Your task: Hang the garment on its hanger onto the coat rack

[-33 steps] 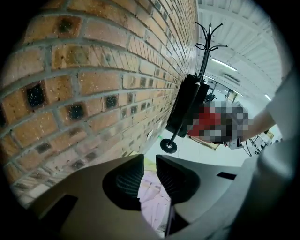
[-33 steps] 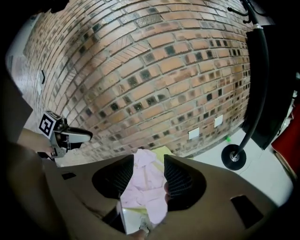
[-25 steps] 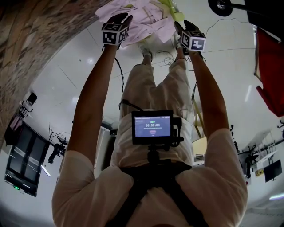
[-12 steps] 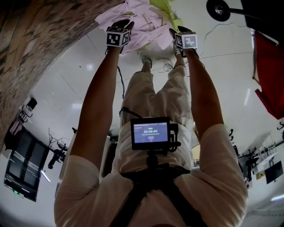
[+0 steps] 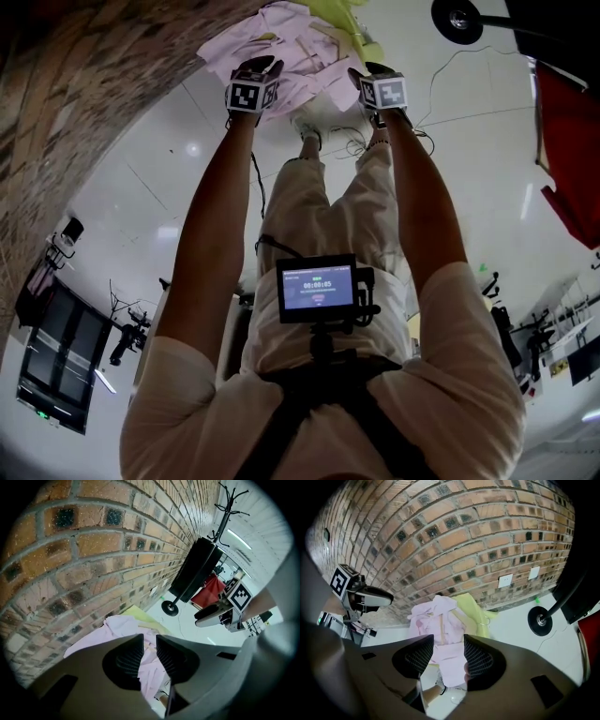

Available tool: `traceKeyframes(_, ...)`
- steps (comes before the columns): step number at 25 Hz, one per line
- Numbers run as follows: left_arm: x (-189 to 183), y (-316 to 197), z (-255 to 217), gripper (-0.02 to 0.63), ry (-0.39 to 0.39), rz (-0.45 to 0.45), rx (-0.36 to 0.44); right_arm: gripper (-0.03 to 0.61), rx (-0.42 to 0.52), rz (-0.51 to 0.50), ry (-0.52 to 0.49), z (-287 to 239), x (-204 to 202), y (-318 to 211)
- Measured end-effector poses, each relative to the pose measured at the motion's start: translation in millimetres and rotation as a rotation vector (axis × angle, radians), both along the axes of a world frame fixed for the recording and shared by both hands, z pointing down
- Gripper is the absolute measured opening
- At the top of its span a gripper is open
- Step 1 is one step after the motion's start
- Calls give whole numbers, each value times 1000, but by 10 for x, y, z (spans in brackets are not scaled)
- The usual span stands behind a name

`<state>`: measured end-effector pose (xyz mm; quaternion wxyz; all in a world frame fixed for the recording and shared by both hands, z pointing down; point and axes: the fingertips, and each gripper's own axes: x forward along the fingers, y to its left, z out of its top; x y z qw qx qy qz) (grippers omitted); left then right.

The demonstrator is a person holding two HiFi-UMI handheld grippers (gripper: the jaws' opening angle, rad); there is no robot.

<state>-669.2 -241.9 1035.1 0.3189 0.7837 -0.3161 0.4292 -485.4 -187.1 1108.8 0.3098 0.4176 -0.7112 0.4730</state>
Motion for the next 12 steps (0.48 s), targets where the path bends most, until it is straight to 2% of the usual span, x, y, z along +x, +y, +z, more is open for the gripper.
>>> traceKeyframes(4, 67, -75, -68, 126, 32, -6, 29, 181, 1, 48, -90, 20, -4, 23)
traceKeyframes(6, 93, -116, -162, 127, 45, -12, 55, 181, 10, 52, -137, 9, -3, 30)
traceKeyframes(9, 164, -174, -235, 127, 69, 18, 103, 166, 16, 36, -134, 135, 61, 40)
traceKeyframes(12, 169, -151, -7, 132, 73, 34, 102, 155, 0, 87, -155, 454, 80, 44)
